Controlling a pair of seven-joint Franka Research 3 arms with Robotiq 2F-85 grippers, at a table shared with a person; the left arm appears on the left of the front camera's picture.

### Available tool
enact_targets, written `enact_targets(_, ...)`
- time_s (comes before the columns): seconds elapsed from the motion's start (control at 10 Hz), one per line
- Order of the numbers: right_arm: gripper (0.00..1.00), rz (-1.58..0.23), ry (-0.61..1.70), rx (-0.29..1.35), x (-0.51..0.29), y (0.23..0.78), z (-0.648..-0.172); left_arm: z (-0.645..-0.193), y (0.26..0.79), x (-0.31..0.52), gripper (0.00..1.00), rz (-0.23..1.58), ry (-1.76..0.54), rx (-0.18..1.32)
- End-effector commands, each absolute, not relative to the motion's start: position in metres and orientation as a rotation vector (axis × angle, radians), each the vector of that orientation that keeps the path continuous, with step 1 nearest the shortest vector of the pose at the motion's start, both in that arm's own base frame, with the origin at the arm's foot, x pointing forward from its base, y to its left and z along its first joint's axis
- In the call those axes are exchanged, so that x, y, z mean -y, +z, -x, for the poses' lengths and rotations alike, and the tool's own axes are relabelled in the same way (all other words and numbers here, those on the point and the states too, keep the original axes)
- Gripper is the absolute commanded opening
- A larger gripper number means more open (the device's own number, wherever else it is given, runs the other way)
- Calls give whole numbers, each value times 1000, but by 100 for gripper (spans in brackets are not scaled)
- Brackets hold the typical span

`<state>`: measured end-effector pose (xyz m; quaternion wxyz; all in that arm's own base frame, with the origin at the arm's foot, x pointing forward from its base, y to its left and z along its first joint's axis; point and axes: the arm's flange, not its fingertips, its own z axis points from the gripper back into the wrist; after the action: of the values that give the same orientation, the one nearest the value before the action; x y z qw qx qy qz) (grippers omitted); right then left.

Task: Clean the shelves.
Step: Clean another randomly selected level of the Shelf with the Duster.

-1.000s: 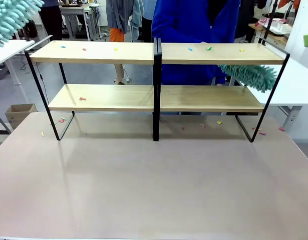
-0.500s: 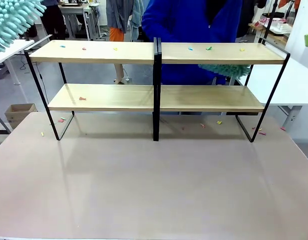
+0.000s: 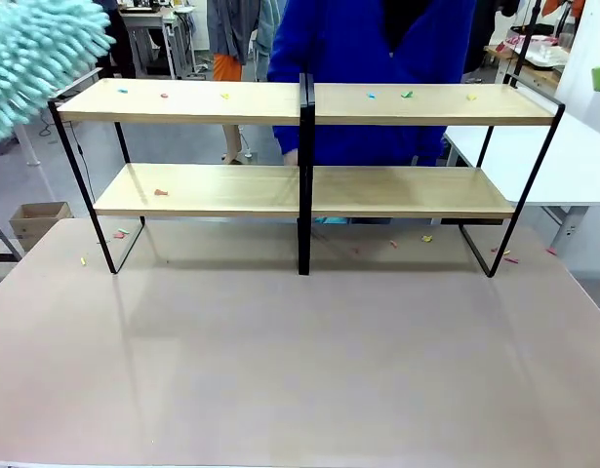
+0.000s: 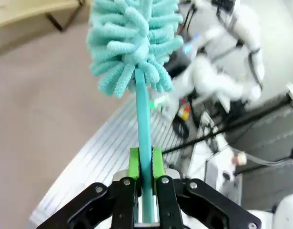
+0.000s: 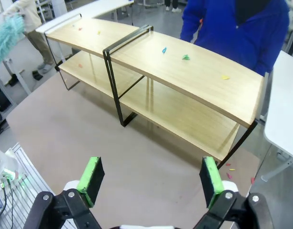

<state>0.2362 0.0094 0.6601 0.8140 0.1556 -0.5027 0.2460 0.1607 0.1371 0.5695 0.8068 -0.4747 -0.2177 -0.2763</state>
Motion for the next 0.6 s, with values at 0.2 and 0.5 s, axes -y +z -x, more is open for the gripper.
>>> enact_targets(0.2,100,-336,525,1072,-9,660,-236,-135,536,19,12,657,-842,209)
enact_targets(0.5,100,-336,525,1072,-9,660,-236,-159,533,110,12,749,-629,143)
